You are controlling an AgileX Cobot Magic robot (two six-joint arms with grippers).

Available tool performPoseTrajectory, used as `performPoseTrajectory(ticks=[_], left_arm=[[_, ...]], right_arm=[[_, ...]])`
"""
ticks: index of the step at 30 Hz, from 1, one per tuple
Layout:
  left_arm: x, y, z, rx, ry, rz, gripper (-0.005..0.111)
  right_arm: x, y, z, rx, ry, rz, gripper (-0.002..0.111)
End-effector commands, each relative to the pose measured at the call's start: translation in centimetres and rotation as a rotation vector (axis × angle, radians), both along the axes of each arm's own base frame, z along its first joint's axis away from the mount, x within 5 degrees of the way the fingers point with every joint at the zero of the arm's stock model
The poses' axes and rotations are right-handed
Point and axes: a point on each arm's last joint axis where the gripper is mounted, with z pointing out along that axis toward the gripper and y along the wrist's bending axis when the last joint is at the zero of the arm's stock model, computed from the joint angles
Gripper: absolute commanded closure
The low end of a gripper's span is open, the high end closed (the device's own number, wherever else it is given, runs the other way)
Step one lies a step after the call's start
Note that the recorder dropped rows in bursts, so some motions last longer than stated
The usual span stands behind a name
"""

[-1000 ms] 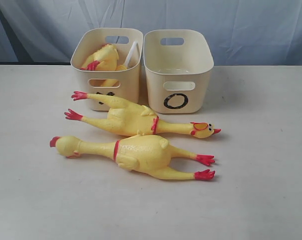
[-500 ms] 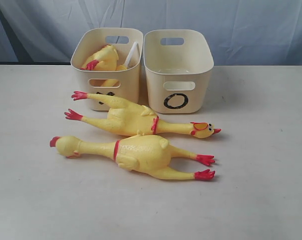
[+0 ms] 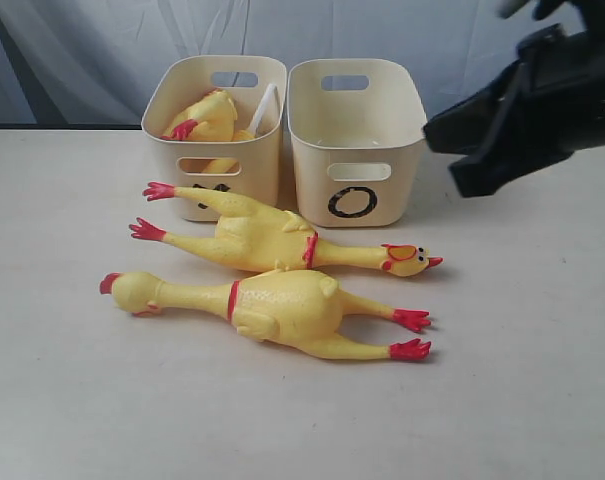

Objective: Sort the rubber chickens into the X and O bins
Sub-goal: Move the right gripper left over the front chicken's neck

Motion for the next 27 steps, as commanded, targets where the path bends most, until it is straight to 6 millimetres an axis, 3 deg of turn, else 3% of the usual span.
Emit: performPoseTrajectory(ticks=[1, 11, 20, 23, 27], left_arm=[[0.0, 0.2, -0.2, 0.016, 0.004, 0.013, 0.107], [0.1, 0.5, -0.1, -0.009, -0.006, 0.046, 0.107], [0.1, 0.0, 0.3, -0.061, -0.041, 0.001, 0.107], [0.1, 0.0, 0.2, -0.064, -0.040, -0.002, 0.107], [0.3, -0.1, -0.2, -0.073, -0.028, -0.010, 0.107]], right_arm=[[1.1, 3.7, -1.5, -0.058, 0.035, 0.131, 0.109], [2.8, 11.6, -5.3, -0.126, 0.036, 0.278, 0.109], [3.7, 18.4, -10.4, -0.203, 0.046, 0.390, 0.109], [4.2, 20.2, -11.5, -0.208, 0.047, 0.410, 0.098], [4.8, 22.0, -12.6, -0.209, 0.053, 0.425, 0.069]])
